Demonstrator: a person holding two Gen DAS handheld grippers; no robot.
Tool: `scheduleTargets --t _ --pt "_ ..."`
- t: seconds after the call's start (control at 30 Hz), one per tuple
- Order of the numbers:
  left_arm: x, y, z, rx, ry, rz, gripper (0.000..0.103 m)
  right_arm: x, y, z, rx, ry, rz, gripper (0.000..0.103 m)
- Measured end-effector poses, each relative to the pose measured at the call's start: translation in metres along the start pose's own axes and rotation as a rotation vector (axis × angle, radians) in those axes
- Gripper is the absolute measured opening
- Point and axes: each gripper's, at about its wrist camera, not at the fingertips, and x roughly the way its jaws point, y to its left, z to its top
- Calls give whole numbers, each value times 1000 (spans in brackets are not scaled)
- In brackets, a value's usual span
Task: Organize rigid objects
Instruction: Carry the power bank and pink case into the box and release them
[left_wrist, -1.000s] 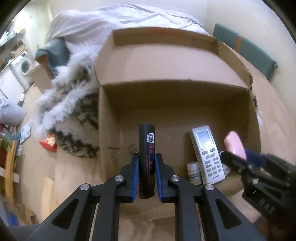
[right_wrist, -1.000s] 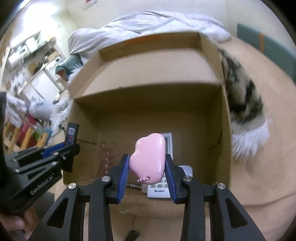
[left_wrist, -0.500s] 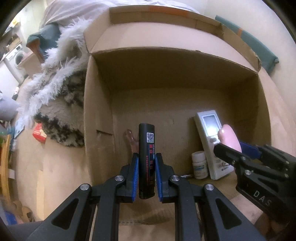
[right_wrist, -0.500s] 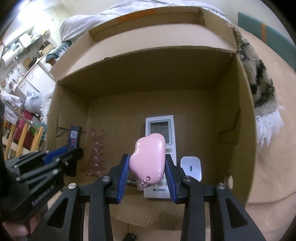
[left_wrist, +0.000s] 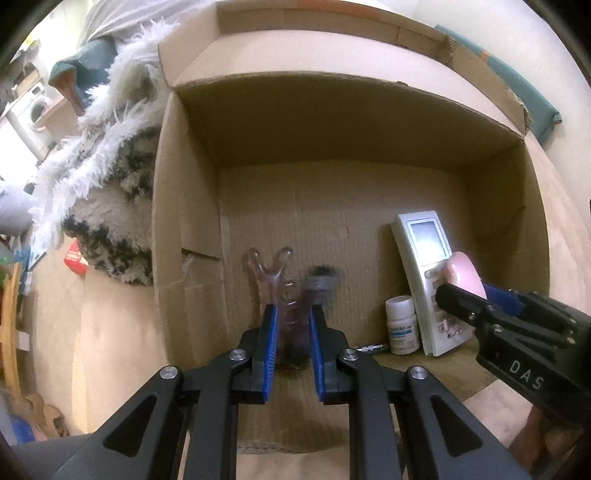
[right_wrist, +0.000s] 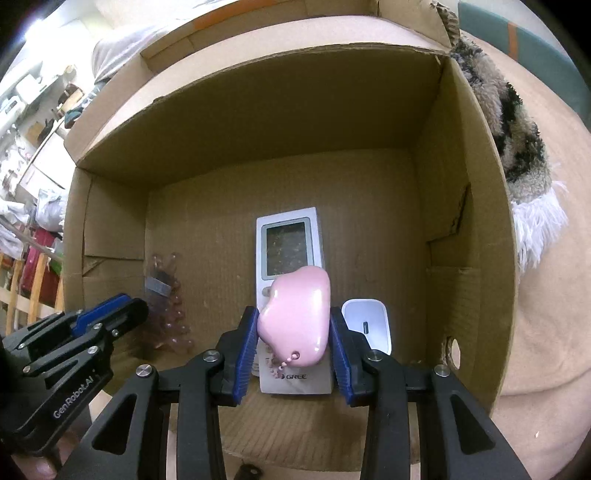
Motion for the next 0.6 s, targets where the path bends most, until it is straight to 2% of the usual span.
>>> scheduleTargets --t 0.17,0.27,0.33,0.37,0.47,0.6 --pt "0 1 -1 -7 8 2 18 3 1 0 11 8 1 39" --pt "-2 -2 -1 5 3 9 37 2 1 0 17 -3 11 40" --pt "-10 -6 0 16 -6 20 63 -5 -1 2 25 -35 49 41" --pt "-13 -7 1 16 -18 26 66 -9 -2 3 29 -55 73 46" --pt "-18 -8 3 11 -32 20 66 -21 -2 5 38 -112 112 72" --pt "-18 -6 3 4 -22 23 66 -25 -2 7 44 -126 129 75"
